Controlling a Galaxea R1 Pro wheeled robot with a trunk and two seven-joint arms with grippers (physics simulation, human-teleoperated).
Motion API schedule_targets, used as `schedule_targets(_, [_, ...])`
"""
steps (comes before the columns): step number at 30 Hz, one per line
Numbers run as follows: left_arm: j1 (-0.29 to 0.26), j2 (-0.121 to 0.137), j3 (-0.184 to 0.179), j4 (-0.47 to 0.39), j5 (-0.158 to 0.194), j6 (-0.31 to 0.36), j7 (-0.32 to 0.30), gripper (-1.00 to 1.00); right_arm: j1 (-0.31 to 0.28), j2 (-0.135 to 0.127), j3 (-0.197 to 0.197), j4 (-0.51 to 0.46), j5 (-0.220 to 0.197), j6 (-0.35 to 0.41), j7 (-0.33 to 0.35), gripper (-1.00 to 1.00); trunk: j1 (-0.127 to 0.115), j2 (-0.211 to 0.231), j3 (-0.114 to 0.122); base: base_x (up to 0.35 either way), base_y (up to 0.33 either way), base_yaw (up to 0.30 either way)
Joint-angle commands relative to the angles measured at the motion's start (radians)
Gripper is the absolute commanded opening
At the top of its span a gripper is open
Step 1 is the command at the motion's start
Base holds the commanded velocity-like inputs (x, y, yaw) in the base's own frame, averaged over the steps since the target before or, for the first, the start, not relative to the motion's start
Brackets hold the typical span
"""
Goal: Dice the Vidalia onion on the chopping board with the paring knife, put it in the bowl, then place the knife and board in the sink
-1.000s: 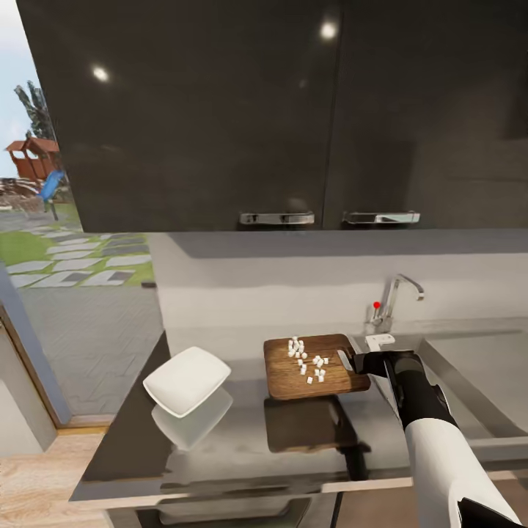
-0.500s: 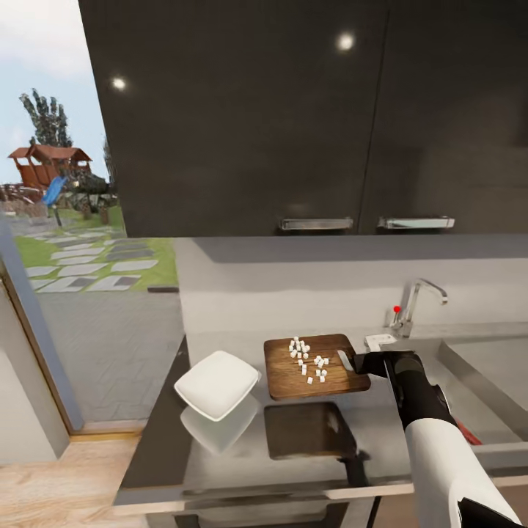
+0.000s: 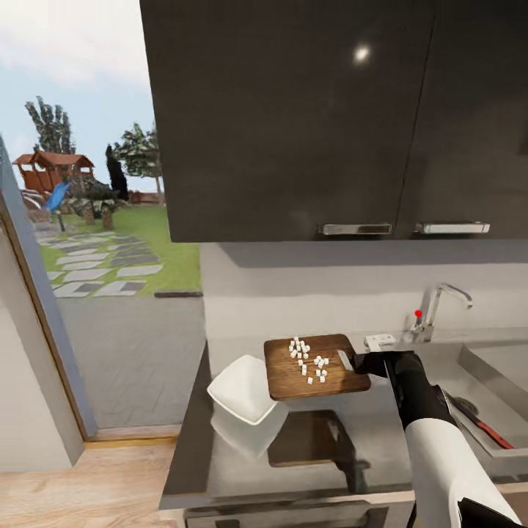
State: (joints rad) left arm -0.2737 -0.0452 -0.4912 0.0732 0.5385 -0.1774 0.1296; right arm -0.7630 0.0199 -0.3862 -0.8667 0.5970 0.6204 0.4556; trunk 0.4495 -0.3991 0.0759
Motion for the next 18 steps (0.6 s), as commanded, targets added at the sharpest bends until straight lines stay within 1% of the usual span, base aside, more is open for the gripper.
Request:
schedule_targets(1, [-0.001, -0.001, -0.006, 0.003, 0.003, -0.005, 0.001, 1.0, -0.001, 0.002, -0.005, -0.002, 0.006, 0.002, 0.009, -1.0, 0.0, -0.001, 0.001, 0.0, 0.29, 0.0])
schedule_targets(6, [-0.001, -0.001, -0.006, 0.003, 0.003, -0.005, 0.001, 1.0, -0.001, 0.002, -0.005, -0.002, 0.006, 0.002, 0.009, -1.0, 0.0, -0.001, 0.009, 0.01, 0.276, 0.0])
schedule_targets(9, [-0.001, -0.001, -0.006, 0.003, 0.003, -0.005, 0.001, 1.0, -0.001, 0.002, -0.005, -0.002, 0.006, 0.002, 0.009, -1.0, 0.0, -0.001, 0.014, 0.101, 0.171, 0.0])
schedule_targets(13, [-0.001, -0.001, -0.006, 0.003, 0.004, -0.005, 0.001, 1.0, -0.001, 0.002, -0.005, -0.002, 0.006, 0.002, 0.009, -1.0, 0.0, -0.001, 0.02, 0.104, 0.074, 0.0])
schedule_targets(18, [-0.001, -0.001, -0.006, 0.004, 0.003, -0.005, 0.001, 1.0, -0.001, 0.002, -0.005, -0.002, 0.006, 0.002, 0.009, -1.0, 0.0, -0.001, 0.028, 0.014, 0.006, 0.0])
